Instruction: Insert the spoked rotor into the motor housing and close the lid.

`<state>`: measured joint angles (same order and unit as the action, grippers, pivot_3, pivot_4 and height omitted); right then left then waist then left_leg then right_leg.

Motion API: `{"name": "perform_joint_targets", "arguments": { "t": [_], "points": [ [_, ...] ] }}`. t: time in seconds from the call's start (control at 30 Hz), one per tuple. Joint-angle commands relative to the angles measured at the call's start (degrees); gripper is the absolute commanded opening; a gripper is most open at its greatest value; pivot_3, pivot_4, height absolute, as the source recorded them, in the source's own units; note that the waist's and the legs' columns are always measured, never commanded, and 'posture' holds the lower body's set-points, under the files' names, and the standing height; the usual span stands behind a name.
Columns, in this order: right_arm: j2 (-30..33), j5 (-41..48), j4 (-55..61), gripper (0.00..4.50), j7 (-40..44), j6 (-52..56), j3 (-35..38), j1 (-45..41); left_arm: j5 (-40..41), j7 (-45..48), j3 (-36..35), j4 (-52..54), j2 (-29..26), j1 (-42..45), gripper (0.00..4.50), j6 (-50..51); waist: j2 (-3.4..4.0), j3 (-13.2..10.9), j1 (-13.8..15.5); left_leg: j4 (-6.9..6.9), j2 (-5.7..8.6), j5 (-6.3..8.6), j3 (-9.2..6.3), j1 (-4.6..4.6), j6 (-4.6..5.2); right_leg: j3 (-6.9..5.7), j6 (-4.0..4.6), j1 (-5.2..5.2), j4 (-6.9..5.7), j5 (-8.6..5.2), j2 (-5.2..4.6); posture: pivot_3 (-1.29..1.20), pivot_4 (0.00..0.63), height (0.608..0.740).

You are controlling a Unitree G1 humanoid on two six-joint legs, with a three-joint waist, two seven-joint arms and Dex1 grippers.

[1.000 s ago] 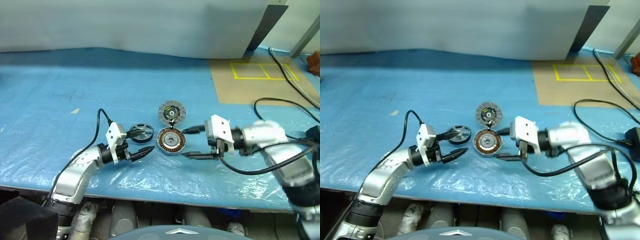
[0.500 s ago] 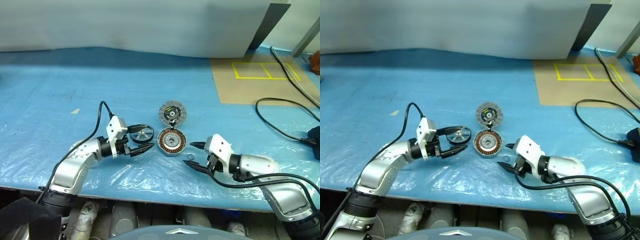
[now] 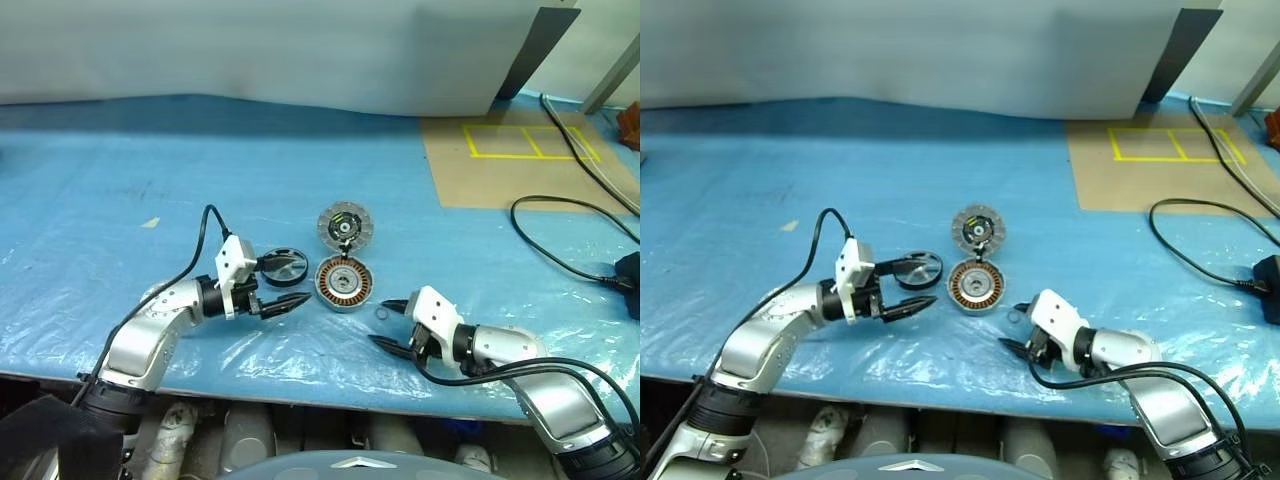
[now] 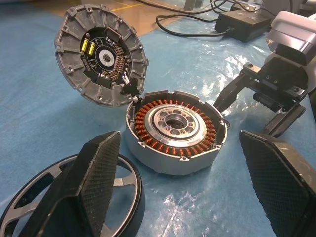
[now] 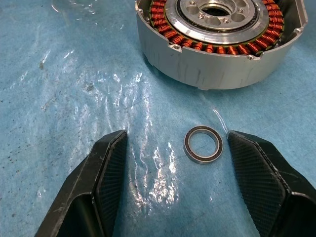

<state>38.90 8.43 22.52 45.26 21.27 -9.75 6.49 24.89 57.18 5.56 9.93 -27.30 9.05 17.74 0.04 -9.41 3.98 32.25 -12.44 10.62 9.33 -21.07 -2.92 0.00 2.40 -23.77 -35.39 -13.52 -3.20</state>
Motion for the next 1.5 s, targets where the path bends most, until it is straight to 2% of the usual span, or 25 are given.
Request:
{"name": "perform_joint_targets", "arguments": {
  "t": [0.03, 0.07, 0.1, 0.27, 0.63, 0.83, 1.0, 1.2, 1.5],
  "points": [
    [0.3, -0.3, -0.1, 2.82, -0.3, 0.7, 0.1, 1.2, 0.2, 0.6, -0.6, 0.6, -0.4, -0.2, 4.03, -1.6, 0.0, 0.0, 0.0, 0.0, 0.0, 0.0, 0.0, 0.03, 0.0, 0.0, 0.0, 0.04, 0.0, 0.0, 0.0, 0.0, 0.15, 0.74],
    [0.3, -0.5, 0.0, 2.53, -0.5, 0.9, 0.2, 1.1, 0.1, 0.6, -0.6, 0.4, -0.3, -0.2, 4.03, -1.9, 0.0, 0.0, 0.0, 0.0, 0.0, 0.0, 0.0, 0.07, 0.0, 0.0, 0.0, 0.08, 0.0, 0.0, 0.0, 0.0, 0.15, 0.74],
    [0.3, -0.5, 0.0, 2.03, -0.8, 1.1, 0.2, 0.9, 0.0, 0.6, -0.6, 0.1, -0.2, -0.2, 4.03, -2.1, -0.01, 0.0, 0.0, 0.0, 0.0, 0.01, 0.0, 0.1, 0.01, 0.0, -0.01, 0.11, 0.0, -0.01, 0.0, 0.0, 0.15, 0.74],
    [0.3, -1.0, -0.6, 0.6, -1.7, 0.8, 0.4, 0.5, -0.5, 0.7, -0.4, -1.5, 0.2, -0.3, 4.03, -3.8, -0.01, 0.0, 0.0, 0.0, 0.0, 0.01, -0.01, 0.13, 0.01, 0.0, -0.05, 0.14, 0.02, -0.03, 0.0, 0.0, 0.15, 0.74],
    [-0.4, 2.3, 2.7, 0.6, -2.2, 3.5, 2.5, -1.0, -0.5, 0.5, -0.4, -1.8, 0.4, -1.0, 4.03, -4.7, -0.01, 0.0, 0.0, 0.0, 0.0, 0.01, -0.01, 0.12, 0.02, -0.01, -0.04, 0.15, 0.03, -0.02, -0.01, 0.0, 0.15, 0.74],
    [-1.9, 10.0, 8.4, 0.6, -1.5, 10.8, 5.7, -5.8, -0.5, 0.4, -0.6, -2.1, 0.6, -0.9, 4.03, -5.2, 0.0, 0.0, -0.1, -0.01, -0.01, 0.01, -0.01, 0.11, 0.01, 0.0, -0.02, 0.1, 0.03, -0.02, 0.0, 0.0, 0.15, 0.74],
    [-1.2, 11.2, 10.2, 0.6, 0.0, 12.7, 3.8, -12.1, -0.6, 0.7, -0.8, -2.3, 0.5, -0.9, 4.03, -5.8, 0.0, 0.0, 0.0, -0.02, -0.01, 0.0, -0.01, 0.08, 0.0, -0.01, -0.01, 0.08, 0.03, -0.01, 0.0, 0.0, 0.15, 0.74],
    [-1.5, 9.4, 4.9, 0.6, 3.1, 10.6, 0.0, -19.8, -0.9, -0.5, -0.9, -2.2, 0.9, -0.3, 4.03, -5.7, 0.0, 0.0, 0.0, -0.02, -0.01, -0.01, -0.01, 0.07, -0.01, -0.01, 0.0, 0.07, 0.02, 0.0, 0.0, 0.0, 0.15, 0.74],
    [-4.3, 2.3, -7.9, 0.6, 5.2, 1.3, -7.0, -24.0, -0.9, -2.4, -0.5, 0.0, 1.5, -0.5, 4.03, -4.7, 0.0, 0.0, -0.1, 0.0, -0.01, -0.01, -0.01, 0.02, -0.02, -0.02, 0.01, 0.05, -0.03, 0.0, 0.0, 0.0, 0.15, 0.74]
  ]
}}
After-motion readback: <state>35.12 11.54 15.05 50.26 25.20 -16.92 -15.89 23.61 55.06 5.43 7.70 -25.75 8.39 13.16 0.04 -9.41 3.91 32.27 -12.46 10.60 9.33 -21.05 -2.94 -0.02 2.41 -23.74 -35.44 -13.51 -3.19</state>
